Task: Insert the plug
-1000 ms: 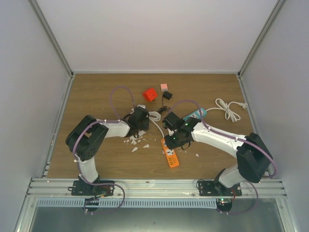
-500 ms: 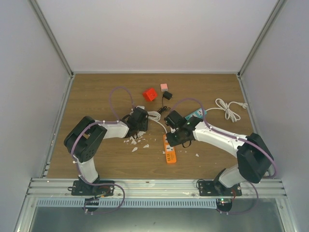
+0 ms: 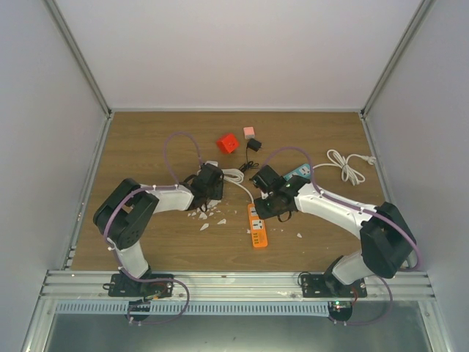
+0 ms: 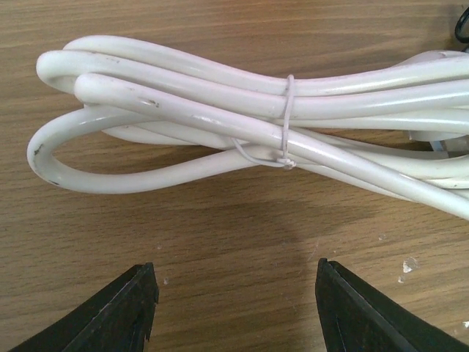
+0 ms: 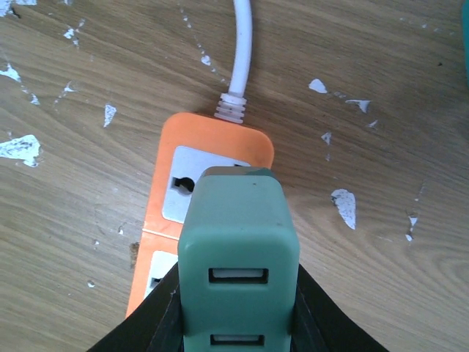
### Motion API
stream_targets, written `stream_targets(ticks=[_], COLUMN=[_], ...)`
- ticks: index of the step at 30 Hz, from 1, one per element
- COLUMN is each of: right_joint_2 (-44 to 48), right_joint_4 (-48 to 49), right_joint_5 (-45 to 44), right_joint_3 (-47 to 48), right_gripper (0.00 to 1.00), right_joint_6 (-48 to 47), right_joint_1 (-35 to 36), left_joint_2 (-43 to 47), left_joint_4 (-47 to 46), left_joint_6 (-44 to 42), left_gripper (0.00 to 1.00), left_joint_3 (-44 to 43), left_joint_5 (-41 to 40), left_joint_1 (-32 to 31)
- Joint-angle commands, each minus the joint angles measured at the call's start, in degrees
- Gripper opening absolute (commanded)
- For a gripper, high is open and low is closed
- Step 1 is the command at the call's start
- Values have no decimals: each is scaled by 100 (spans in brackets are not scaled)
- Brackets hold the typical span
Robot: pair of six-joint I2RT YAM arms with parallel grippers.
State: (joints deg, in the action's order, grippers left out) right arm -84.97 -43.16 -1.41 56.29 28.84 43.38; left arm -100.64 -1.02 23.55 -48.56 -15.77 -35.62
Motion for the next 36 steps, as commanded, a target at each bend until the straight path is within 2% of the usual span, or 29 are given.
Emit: stream_targets(ticks=[1,22,26,36], right_joint_2=[-39,-472,-596,-1126], right_joint_4=[185,78,13,165], right_joint_5=[339,152,-186,-300], right_joint_3=[76,-235,-284,-557], right_gripper=[1,0,0,0], right_joint_6=[47,894,1109,1094], right_joint_1=[-22,-58,-56,208], left_joint_2=[170,402,529,824], left_joint_4=[-135,-216,-206,-199], left_joint_6=[27,35,57,80], left_gripper=[62,62,62,62], left_joint_3=[93,381,479,709], left_joint_5=[-159,-124,-111,-84], left_joint_1=[50,175,195,213])
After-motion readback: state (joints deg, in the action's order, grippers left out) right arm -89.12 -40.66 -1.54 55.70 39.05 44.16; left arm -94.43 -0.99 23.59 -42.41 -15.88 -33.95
